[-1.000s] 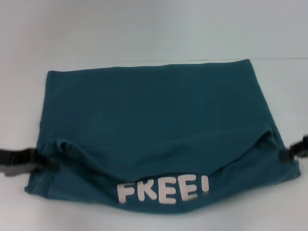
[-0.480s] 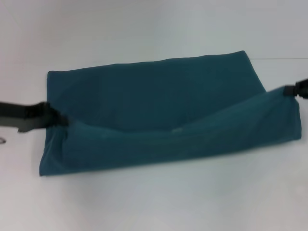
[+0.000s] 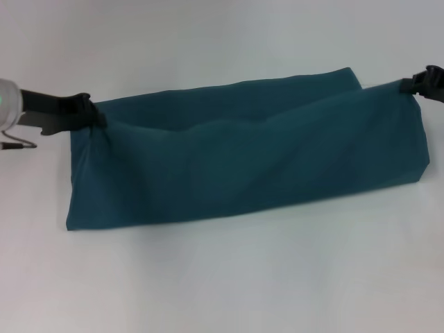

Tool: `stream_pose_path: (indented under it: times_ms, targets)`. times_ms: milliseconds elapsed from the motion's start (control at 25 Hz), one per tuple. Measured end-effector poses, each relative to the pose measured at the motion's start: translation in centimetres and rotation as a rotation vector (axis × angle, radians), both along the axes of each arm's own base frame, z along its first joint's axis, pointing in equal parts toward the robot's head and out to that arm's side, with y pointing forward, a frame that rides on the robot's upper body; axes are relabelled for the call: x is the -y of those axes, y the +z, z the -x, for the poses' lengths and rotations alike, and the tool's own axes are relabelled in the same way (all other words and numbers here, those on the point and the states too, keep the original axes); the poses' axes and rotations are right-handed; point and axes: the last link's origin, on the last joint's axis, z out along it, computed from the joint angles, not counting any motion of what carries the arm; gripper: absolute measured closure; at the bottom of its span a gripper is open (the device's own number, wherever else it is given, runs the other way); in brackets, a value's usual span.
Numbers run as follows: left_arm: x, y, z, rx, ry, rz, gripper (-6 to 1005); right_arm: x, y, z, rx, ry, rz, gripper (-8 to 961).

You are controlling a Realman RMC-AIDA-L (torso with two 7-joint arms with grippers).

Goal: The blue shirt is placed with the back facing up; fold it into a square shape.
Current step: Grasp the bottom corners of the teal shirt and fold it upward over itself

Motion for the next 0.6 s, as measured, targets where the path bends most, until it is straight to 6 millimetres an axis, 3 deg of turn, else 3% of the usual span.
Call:
stream_pose_path:
  times_ms: [280,600]
  targets:
    - [-1.6,-1.8,0.3,-0.071,0.007,-0.112,958,-2.7,-2.7,0.8,0.14,-0.022,-0.091,911]
    - [-2.8,-1.3,0.5,-0.092,0.025,-0.222,958,-4.8,-3.2,2.6,0.225,-0.013,-0.217,911]
